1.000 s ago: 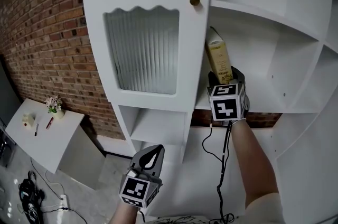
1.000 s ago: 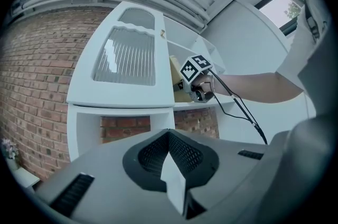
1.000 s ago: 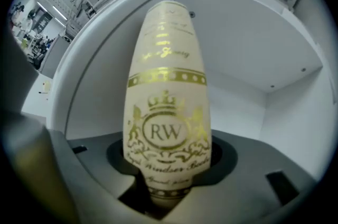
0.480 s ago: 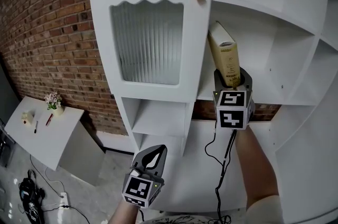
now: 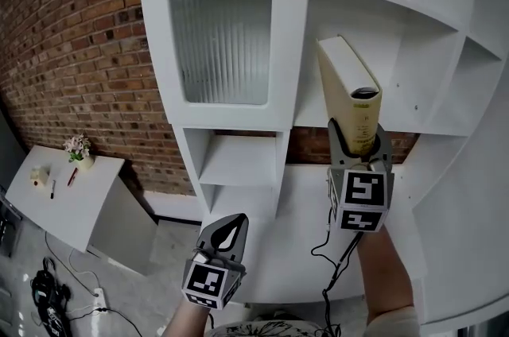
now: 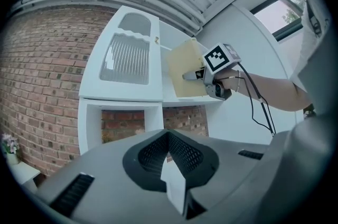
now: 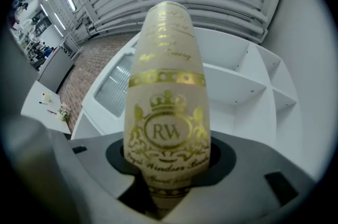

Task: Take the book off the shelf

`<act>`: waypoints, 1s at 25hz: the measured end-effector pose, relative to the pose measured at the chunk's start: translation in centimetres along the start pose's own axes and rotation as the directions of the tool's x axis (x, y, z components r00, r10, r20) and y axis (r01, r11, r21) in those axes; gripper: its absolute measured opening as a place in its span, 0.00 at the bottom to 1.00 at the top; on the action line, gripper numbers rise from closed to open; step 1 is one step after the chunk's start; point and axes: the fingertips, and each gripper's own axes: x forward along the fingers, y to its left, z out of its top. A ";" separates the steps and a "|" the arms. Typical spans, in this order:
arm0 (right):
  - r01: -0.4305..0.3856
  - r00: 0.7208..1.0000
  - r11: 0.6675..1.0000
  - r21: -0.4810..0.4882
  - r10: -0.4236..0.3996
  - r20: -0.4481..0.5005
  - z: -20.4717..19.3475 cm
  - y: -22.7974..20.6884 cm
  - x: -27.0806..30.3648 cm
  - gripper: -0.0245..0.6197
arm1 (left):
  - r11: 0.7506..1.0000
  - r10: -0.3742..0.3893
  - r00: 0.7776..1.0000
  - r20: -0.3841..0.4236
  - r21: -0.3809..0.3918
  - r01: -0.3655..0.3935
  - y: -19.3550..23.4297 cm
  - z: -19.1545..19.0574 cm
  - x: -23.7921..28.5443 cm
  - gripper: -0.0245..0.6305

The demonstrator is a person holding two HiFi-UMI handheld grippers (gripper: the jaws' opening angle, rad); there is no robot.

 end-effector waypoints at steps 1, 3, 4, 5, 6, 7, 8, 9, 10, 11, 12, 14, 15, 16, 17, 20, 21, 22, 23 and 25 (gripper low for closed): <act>-0.004 1.000 1.000 0.006 0.004 0.003 -0.1 0.3 -0.7 0.39 | 1.000 -0.004 1.000 0.006 -0.003 0.004 -0.2 -0.1 -0.2 0.06; -0.018 1.000 1.000 0.020 0.018 0.005 -0.6 1.0 -2.2 0.39 | 1.000 -0.006 1.000 0.018 0.001 0.006 -0.6 0.1 -0.7 0.06; -0.027 1.000 0.999 0.029 0.027 0.004 -1.0 1.4 -2.9 0.39 | 1.000 -0.004 1.000 0.018 0.006 0.004 -0.8 0.1 -1.0 0.06; -0.037 0.999 0.999 0.039 0.037 0.002 -1.5 1.9 -3.7 0.39 | 1.000 -0.003 1.000 0.013 0.007 0.003 -1.0 0.0 -1.3 0.06; -0.047 0.999 0.998 0.049 0.047 -0.003 -2.2 2.4 -4.4 0.39 | 1.000 -0.005 1.000 0.012 0.005 0.005 -1.2 -0.1 -1.6 0.06; -0.059 0.998 0.996 0.061 0.060 -0.009 -2.9 2.8 -5.2 0.39 | 1.000 -0.007 1.000 0.016 0.003 0.007 -1.4 -0.3 -1.7 0.06; -0.072 0.997 0.995 0.075 0.073 -0.017 -3.8 3.2 -5.9 0.39 | 1.000 -0.006 1.000 0.021 0.004 0.006 -1.6 -0.4 -1.8 0.06; -0.088 0.996 0.992 0.092 0.090 -0.025 -4.6 3.6 -6.6 0.39 | 1.000 -0.003 1.000 0.027 0.007 0.003 -1.8 -0.3 -1.8 0.06; -0.107 0.993 0.987 0.116 0.111 -0.030 -5.4 3.9 -7.2 0.39 | 1.000 -0.001 1.000 0.028 0.009 0.001 -2.0 -0.2 -1.8 0.06; -0.129 0.990 0.981 0.143 0.135 -0.033 -6.1 4.1 -7.7 0.39 | 1.000 -0.001 1.000 0.027 0.011 0.000 -2.3 0.0 -1.7 0.06; -0.148 0.987 0.975 0.167 0.156 -0.036 -6.8 4.2 -8.3 0.39 | 1.000 0.001 0.999 0.032 0.016 -0.001 -2.6 0.3 -1.7 0.06; -0.170 0.982 0.967 0.190 0.182 -0.048 -8.3 4.4 -9.5 0.39 | 0.999 0.007 0.998 0.055 0.032 -0.009 -3.2 1.2 -1.6 0.06; -0.175 0.980 0.965 0.196 0.189 -0.056 -9.0 4.5 -10.1 0.39 | 0.999 0.011 0.998 0.060 0.035 -0.013 -3.5 1.5 -1.6 0.06; -0.179 0.979 0.963 0.201 0.195 -0.063 -9.8 4.5 -10.7 0.39 | 0.999 0.015 0.998 0.061 0.034 -0.017 -3.8 1.5 -1.6 0.06; -0.182 0.977 0.961 0.207 0.200 -0.072 -10.5 4.5 -11.2 0.39 | 0.999 0.019 0.998 0.061 0.030 -0.020 -4.1 1.5 -1.6 0.06; -0.188 0.972 0.957 0.220 0.213 -0.097 -12.7 4.4 -12.7 0.39 | 0.999 0.022 0.998 0.056 0.024 -0.024 -5.0 1.4 -1.4 0.06; -0.191 0.971 0.956 0.222 0.218 -0.104 -13.4 4.5 -13.3 0.39 | 0.999 0.023 0.998 0.054 0.023 -0.024 -5.4 1.3 -1.4 0.06; -0.194 0.969 0.955 0.224 0.222 -0.108 -14.1 4.5 -13.9 0.39 | 0.999 0.025 0.998 0.051 0.023 -0.026 -5.8 1.1 -1.5 0.06; -0.198 0.967 0.954 0.227 0.228 -0.111 -14.6 4.6 -14.5 0.39 | 0.999 0.027 0.999 0.047 0.021 -0.028 -6.2 0.9 -1.5 0.06; -0.207 0.964 0.950 0.235 0.239 -0.116 -15.6 4.8 -15.4 0.39 | 0.999 0.035 0.999 0.042 0.018 -0.036 -6.7 0.5 -1.6 0.06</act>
